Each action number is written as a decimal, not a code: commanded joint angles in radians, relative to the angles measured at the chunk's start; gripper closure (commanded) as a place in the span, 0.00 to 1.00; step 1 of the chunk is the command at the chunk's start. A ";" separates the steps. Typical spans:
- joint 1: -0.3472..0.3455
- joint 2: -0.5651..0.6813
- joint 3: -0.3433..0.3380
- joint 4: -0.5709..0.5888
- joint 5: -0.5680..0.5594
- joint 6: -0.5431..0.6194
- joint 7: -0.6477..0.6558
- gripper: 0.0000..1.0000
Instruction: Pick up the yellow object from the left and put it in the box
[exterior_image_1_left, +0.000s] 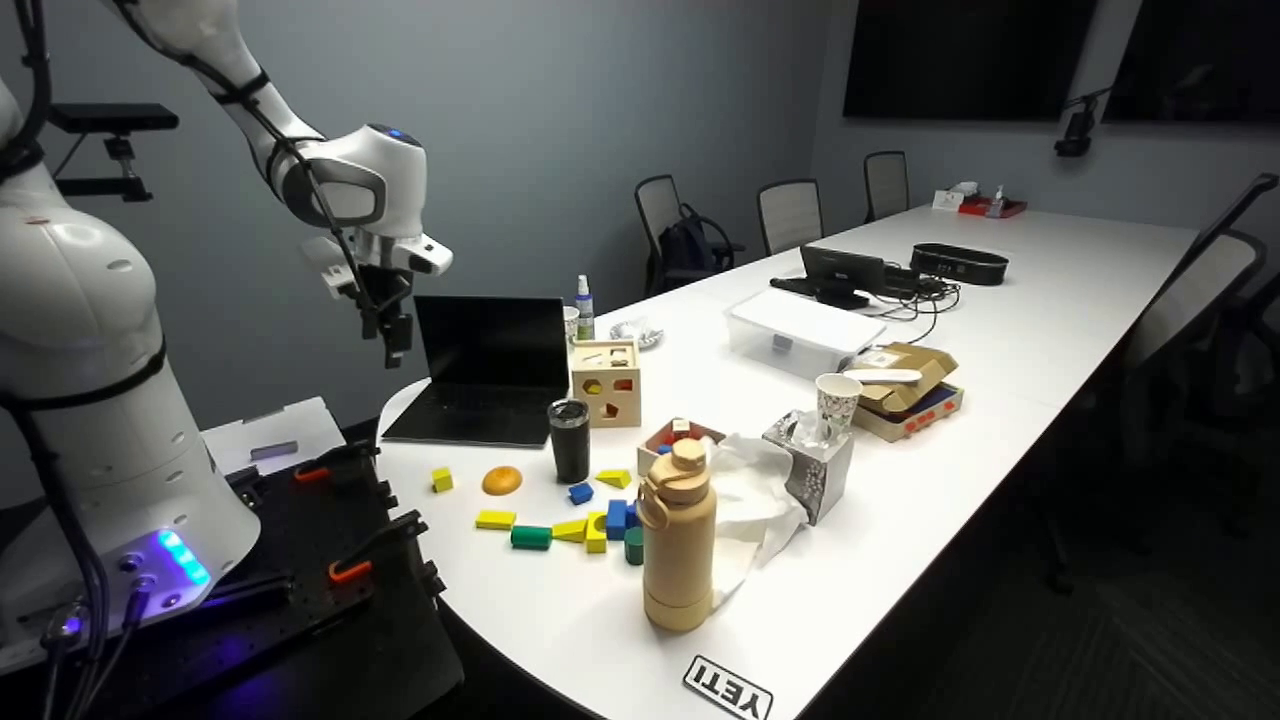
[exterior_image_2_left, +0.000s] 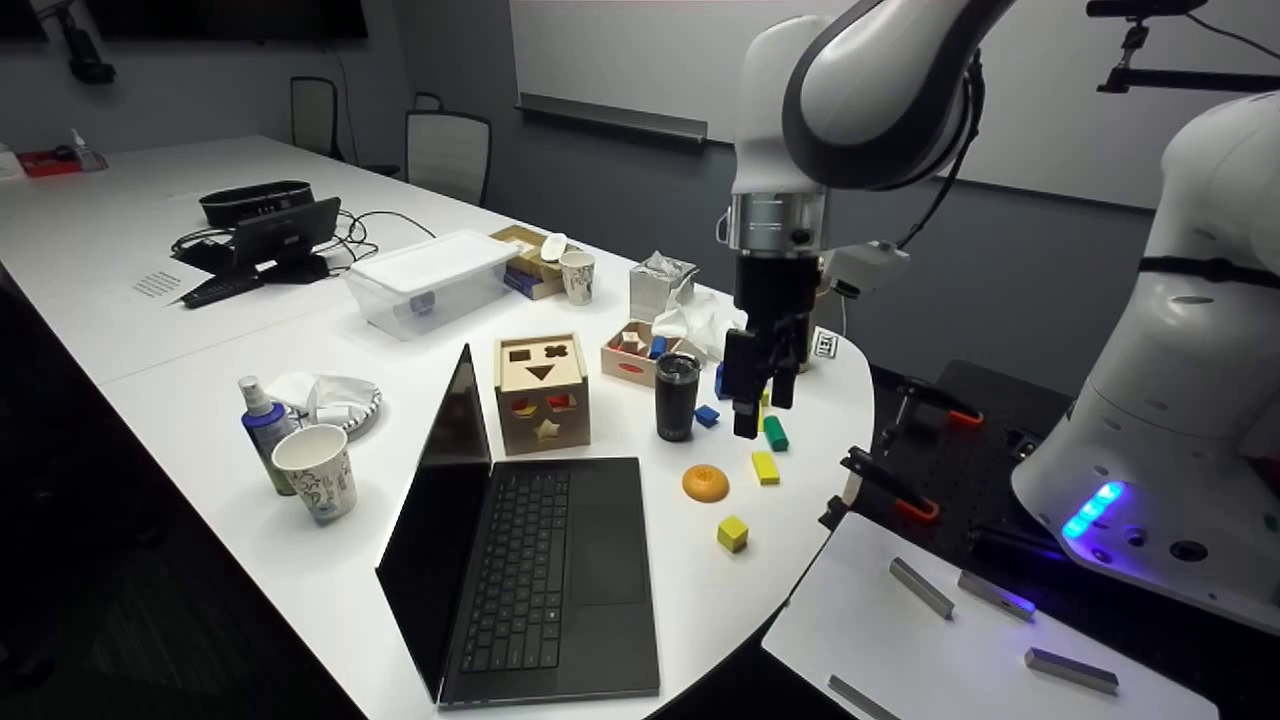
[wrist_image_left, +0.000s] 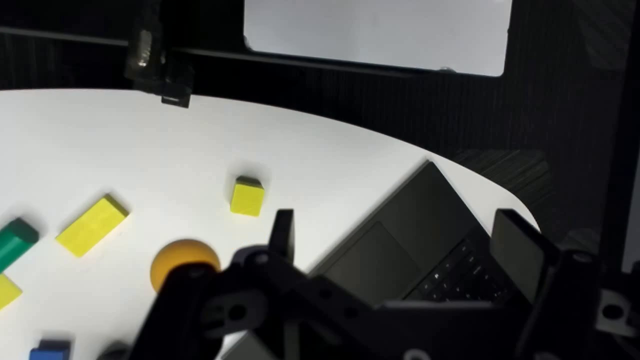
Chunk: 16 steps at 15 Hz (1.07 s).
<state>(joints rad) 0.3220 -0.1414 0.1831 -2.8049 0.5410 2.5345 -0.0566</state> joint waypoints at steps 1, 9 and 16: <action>-0.007 0.149 -0.002 0.003 0.115 0.064 -0.144 0.00; -0.105 0.436 0.063 0.111 0.193 0.142 -0.286 0.00; -0.148 0.647 0.092 0.200 0.064 0.285 -0.213 0.00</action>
<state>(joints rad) 0.1982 0.4213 0.2559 -2.6427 0.6713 2.7590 -0.3201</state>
